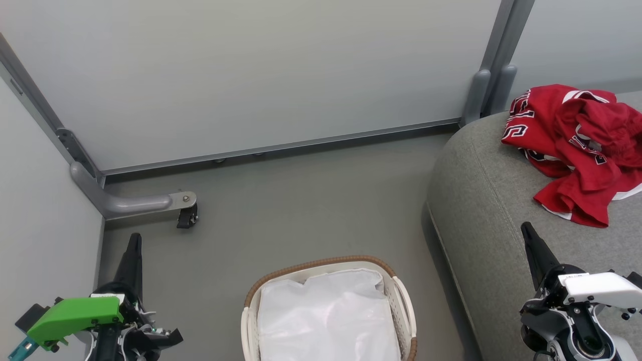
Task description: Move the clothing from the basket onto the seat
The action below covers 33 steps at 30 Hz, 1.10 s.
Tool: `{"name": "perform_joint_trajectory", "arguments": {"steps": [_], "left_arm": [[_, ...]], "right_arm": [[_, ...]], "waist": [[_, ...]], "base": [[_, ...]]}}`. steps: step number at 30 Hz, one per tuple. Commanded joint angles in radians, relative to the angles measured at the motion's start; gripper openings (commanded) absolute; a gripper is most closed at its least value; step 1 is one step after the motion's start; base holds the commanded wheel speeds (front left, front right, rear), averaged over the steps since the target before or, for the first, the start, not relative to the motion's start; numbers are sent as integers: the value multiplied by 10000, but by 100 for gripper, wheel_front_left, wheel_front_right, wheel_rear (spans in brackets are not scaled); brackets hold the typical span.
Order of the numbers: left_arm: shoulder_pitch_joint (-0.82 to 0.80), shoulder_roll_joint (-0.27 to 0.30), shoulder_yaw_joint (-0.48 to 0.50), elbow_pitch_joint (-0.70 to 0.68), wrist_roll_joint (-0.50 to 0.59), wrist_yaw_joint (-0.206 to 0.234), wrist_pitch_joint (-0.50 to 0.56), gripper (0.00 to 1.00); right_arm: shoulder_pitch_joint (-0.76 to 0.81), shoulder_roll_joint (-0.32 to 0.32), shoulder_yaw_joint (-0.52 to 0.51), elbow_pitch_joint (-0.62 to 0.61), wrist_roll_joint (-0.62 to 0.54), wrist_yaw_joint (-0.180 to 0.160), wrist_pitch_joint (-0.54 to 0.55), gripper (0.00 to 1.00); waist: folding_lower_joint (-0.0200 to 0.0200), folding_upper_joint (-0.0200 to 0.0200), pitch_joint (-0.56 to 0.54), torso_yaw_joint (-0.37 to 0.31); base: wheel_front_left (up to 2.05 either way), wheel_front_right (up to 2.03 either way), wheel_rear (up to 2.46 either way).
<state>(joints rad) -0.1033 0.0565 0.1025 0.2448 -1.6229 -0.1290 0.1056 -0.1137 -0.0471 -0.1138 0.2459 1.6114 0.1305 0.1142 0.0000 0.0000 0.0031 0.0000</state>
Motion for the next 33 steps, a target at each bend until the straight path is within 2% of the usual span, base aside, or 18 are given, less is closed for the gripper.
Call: {"name": "perform_joint_trajectory", "arguments": {"steps": [1,33], "left_arm": [[-88,26,48,-14,36,-32,44,0],[-94,-9,84,-13,63,-32,72,0]], "right_arm": [[104,-59,-22,-35,30,4,35,0],[104,-59,-21,-33,33,4,32,0]], "waist": [[0,0,0,0],[0,0,0,0]], "base": [[0,0,0],[0,0,0]]}}
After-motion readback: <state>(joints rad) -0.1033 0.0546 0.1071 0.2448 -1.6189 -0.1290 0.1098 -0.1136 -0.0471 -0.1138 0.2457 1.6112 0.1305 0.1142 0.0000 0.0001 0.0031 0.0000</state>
